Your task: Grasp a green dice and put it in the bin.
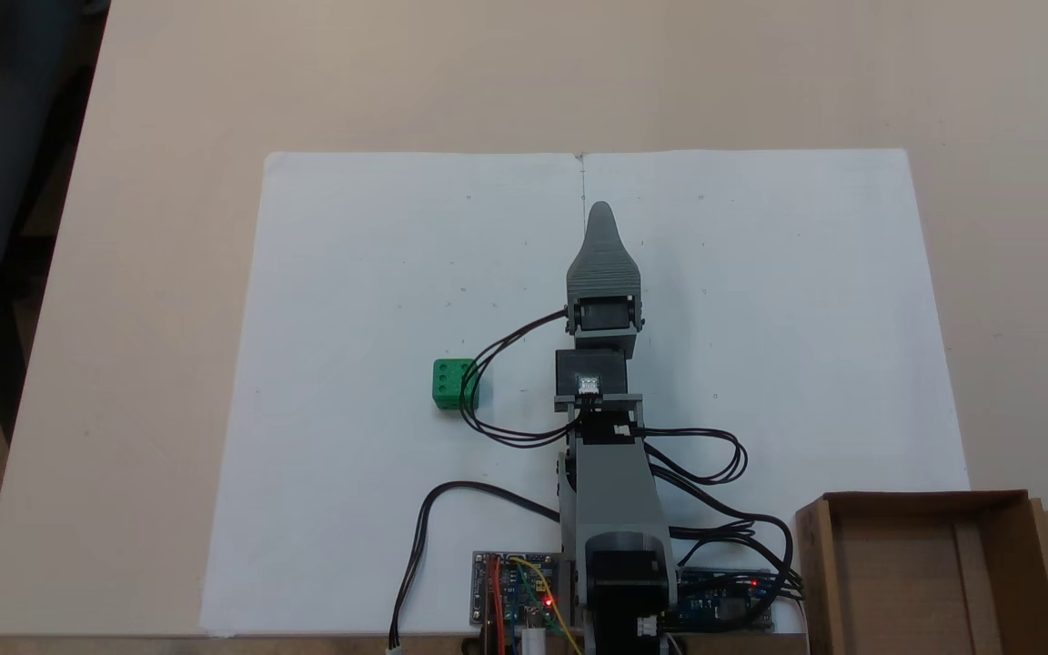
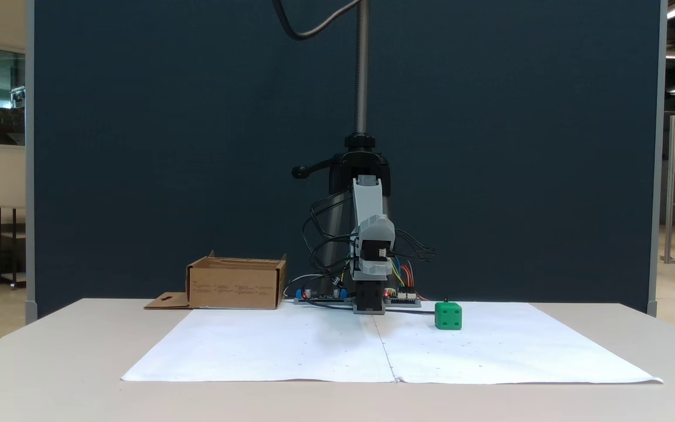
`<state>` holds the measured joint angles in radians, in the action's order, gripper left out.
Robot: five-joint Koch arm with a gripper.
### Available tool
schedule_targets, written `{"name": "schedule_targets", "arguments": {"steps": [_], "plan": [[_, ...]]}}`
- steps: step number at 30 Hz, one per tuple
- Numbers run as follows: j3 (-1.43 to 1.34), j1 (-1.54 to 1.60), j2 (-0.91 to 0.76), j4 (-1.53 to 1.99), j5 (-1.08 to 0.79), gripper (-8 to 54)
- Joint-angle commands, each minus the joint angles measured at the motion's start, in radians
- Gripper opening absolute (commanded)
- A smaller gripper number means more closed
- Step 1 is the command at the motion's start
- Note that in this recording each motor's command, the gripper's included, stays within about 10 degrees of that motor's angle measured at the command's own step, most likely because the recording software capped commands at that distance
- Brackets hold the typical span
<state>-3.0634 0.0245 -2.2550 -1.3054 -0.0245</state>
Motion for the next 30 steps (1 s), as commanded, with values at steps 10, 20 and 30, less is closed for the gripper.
{"name": "schedule_targets", "arguments": {"steps": [10,20,30], "plan": [[0.072,0.094,-0.112,0.271,0.021,43.5],[0.604,0.077,-0.114,0.994,0.156,44.5],[0.853,0.184,-0.097,1.601,0.275,44.1]]}}
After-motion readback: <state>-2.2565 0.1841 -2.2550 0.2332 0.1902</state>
